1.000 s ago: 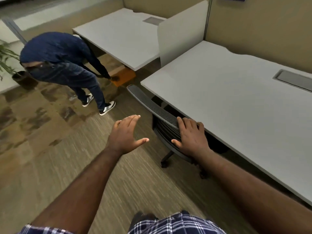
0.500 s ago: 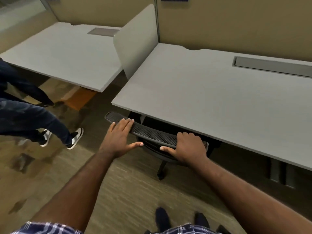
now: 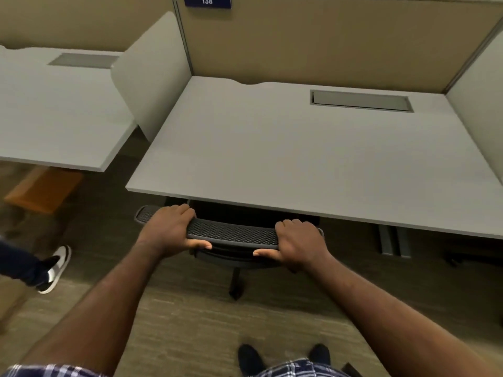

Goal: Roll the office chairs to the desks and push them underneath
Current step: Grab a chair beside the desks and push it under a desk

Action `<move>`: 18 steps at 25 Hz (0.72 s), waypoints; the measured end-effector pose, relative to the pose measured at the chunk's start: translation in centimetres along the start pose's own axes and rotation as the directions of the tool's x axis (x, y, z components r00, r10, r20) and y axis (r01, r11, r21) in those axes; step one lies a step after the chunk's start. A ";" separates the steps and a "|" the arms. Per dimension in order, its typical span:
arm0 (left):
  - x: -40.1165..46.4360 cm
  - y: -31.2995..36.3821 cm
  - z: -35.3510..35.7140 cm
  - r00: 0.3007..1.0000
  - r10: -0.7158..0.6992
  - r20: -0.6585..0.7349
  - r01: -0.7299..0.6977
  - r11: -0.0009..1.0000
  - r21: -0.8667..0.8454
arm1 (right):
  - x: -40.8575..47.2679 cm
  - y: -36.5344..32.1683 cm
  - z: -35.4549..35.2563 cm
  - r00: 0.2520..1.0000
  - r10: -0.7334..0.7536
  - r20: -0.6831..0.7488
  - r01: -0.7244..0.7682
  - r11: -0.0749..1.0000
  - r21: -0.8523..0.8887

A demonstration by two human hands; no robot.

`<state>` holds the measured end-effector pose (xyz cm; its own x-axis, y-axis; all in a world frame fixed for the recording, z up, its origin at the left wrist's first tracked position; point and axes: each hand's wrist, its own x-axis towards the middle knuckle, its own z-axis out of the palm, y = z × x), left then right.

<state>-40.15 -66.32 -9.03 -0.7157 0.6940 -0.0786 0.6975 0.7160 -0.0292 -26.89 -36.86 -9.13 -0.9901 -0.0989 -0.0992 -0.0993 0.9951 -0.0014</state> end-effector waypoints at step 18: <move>5.0 9.9 -0.9 0.998 0.043 -0.048 -0.042 0.999 0.025 | -5.6 9.3 1.1 0.994 0.083 -0.065 -0.084 0.996 -0.017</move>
<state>-36.87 -55.66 -8.86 -0.6856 0.7273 -0.0316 0.7278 0.6839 -0.0506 -22.13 -27.07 -9.65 -0.9993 -0.0162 -0.0338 -0.0170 0.9996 0.0235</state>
